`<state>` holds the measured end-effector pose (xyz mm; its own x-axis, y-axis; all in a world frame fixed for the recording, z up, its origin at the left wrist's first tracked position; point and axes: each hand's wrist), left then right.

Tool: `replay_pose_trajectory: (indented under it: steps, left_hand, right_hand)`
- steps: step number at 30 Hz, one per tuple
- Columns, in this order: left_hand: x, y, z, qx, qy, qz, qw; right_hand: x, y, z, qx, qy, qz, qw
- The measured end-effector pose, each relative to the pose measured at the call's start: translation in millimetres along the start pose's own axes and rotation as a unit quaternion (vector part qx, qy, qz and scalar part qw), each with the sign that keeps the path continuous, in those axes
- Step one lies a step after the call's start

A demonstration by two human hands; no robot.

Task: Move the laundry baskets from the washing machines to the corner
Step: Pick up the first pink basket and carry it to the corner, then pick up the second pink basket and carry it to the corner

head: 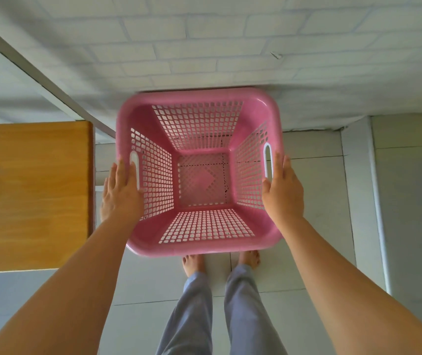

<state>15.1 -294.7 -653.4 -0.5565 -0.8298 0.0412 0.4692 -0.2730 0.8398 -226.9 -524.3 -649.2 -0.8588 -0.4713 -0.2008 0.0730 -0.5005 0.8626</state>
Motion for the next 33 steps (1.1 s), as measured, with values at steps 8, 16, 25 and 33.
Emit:
replay_pose_trajectory:
  steps: [8, 16, 25, 33]
  left_hand:
    - [31.5, 56.2, 62.1, -0.010, -0.111, -0.045, 0.993]
    - [88.7, 93.8, 133.6, -0.029, -0.217, -0.082, 0.972]
    - [193.9, 94.7, 218.3, -0.054, -0.387, -0.202, 0.898]
    - [271.1, 51.0, 340.2, -0.040, -0.494, -0.258, 0.830]
  right_hand:
    - [-0.1, 48.3, 90.7, -0.031, -0.012, 0.004, 0.999]
    - [31.6, 81.7, 196.3, -0.025, -0.101, -0.059, 0.993]
    - [108.4, 85.7, 321.6, 0.003, -0.247, -0.146, 0.958]
    - [180.4, 48.2, 464.8, 0.033, -0.351, -0.212, 0.912]
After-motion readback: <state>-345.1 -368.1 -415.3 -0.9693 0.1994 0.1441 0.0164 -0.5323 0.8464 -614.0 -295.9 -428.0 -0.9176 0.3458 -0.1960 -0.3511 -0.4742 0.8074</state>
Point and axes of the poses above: each hand's wrist, its own z-axis away from the middle knuckle, its own y-axis out of the back of the hand, x = y × z, and after that the axes turned 9 degrees about -x, right-handed
